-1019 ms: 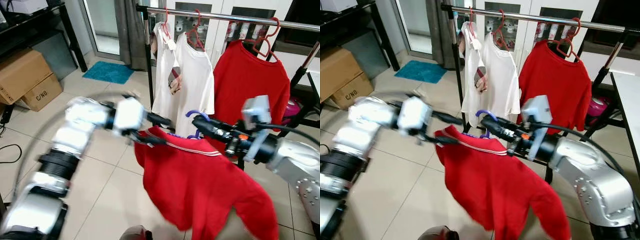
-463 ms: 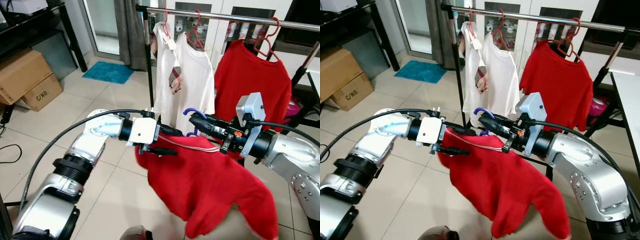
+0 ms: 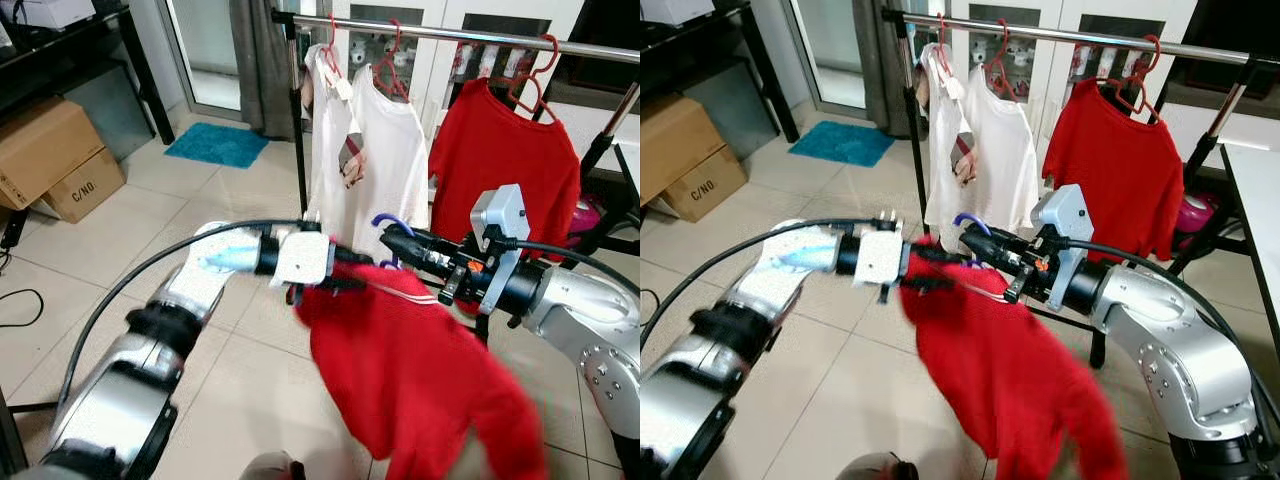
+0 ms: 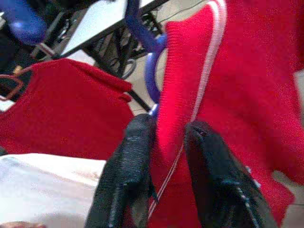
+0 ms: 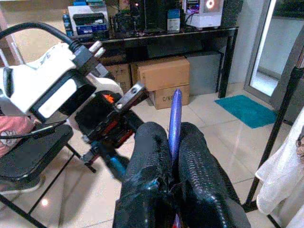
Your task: Hang hanger
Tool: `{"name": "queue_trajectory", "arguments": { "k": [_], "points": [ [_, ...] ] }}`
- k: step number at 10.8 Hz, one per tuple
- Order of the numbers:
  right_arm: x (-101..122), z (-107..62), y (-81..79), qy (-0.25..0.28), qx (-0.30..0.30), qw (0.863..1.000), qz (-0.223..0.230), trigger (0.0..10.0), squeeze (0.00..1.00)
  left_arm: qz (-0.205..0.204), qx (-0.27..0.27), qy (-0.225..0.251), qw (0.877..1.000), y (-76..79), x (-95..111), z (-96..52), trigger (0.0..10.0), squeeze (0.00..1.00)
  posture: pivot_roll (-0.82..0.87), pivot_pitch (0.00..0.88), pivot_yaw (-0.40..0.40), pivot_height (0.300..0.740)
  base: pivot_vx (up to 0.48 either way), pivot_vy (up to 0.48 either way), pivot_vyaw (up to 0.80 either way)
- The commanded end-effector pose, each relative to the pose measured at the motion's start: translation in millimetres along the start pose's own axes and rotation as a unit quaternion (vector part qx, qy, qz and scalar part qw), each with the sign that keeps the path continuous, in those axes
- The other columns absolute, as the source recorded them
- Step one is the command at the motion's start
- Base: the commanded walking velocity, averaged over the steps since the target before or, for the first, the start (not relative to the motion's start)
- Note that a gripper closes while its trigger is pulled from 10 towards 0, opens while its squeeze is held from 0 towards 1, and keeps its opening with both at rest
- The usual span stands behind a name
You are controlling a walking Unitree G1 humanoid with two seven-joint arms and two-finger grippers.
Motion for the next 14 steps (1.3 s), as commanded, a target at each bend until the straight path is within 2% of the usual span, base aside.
{"name": "queue_trajectory", "arguments": {
  "k": [1, 5, 7, 10, 11, 14],
  "points": [
    [15, 3.0, -5.4, 0.030, 0.017, 0.999, -0.025, 0.0, 0.00, -0.002, 0.005, -0.010, 1.000, -3.2, -3, -2.2, 0.0, 0.00, 0.09, 0.001, 0.080, 0.740, 0.000, 0.000, 0.00],
    [16, 1.5, -0.7, 0.033, -0.001, 0.999, -0.027, 0.0, 0.00, 0.000, -0.006, -0.004, 1.000, 0.3, -5, -2.5, 0.0, 0.00, 0.09, 0.000, 0.084, 0.740, 0.000, 0.000, 0.00],
    [15, 1.8, 2.4, 0.033, -0.009, 0.999, -0.028, 0.0, 0.00, -0.015, -0.015, 0.009, 1.000, 2.4, -4, -4.2, 0.0, 0.00, 0.09, 0.000, 0.084, 0.740, 0.000, 0.000, 0.00],
    [14, 0.2, 19.2, 0.027, -0.065, 0.997, -0.032, 0.0, 0.00, -0.022, -0.035, 0.030, 0.999, 7.4, 1, -5.5, 0.0, 0.00, 0.09, 0.003, 0.084, 0.740, 0.000, 0.000, 0.00],
    [7, -2.8, 32.3, 0.007, -0.107, 0.994, -0.031, 0.0, 0.00, -0.012, -0.014, 0.038, 0.999, 1.4, 5, -7.3, 0.0, 0.00, 0.09, 0.005, 0.084, 0.740, 0.000, 0.000, 0.00],
    [-19, -3.7, 25.9, -0.067, -0.094, 0.992, -0.050, 0.0, 0.00, 0.027, 0.056, 0.052, 0.997, -23.6, 16, -19.7, 0.0, 0.00, 0.09, 0.009, 0.083, 0.740, 0.000, 0.000, 0.00]
  ]
}}
Point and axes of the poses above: a point about 5 cm out from each wrist's last joint towards the gripper, its own z axis pointing out of the wrist towards the gripper, its own x axis along the axis of the wrist's last joint, y = z × x, the point moved 3 cm from there along z, pointing out of the wrist towards the gripper, and after that the axes turned 1 degree about z, right-handed, at the moved point
